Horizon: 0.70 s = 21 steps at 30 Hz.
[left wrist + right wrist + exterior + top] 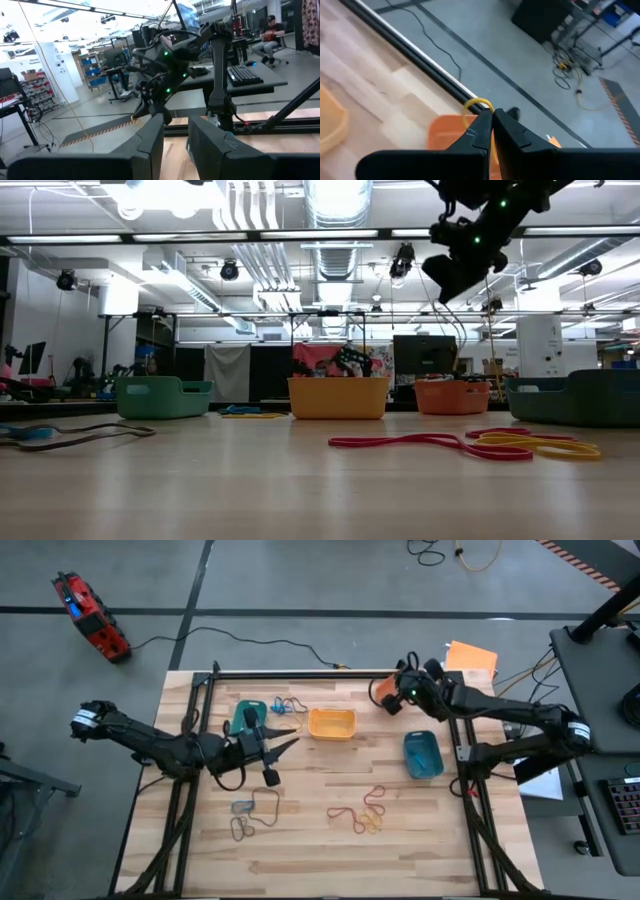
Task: Sort rubber bands into baskets
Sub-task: Put the yellow rubberband into the orange bin
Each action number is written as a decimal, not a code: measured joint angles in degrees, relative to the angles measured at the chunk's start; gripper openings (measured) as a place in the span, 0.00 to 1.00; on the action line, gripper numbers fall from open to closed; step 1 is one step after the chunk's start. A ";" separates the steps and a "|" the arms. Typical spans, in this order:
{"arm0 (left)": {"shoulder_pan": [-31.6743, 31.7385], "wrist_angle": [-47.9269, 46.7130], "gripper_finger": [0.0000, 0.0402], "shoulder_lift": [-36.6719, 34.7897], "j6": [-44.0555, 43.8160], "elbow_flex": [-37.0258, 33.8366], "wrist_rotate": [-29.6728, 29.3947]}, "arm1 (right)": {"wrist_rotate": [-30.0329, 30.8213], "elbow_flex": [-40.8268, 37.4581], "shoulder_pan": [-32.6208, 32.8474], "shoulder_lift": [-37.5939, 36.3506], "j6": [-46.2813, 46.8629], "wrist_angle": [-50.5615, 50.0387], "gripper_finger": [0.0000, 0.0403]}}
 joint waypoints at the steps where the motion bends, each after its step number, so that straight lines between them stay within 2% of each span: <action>1: 0.00 -0.43 0.18 0.00 0.00 0.19 -0.01 | 0.00 0.00 -0.75 0.00 -0.50 -0.10 0.02; 11: 0.16 -2.56 0.18 0.00 1.46 0.06 -0.11 | 0.00 0.00 -6.25 0.74 -1.37 0.01 0.02; 21: 0.44 -3.23 0.18 0.00 5.01 0.06 -0.15 | -3.25 0.00 -9.66 7.31 -1.94 0.47 0.02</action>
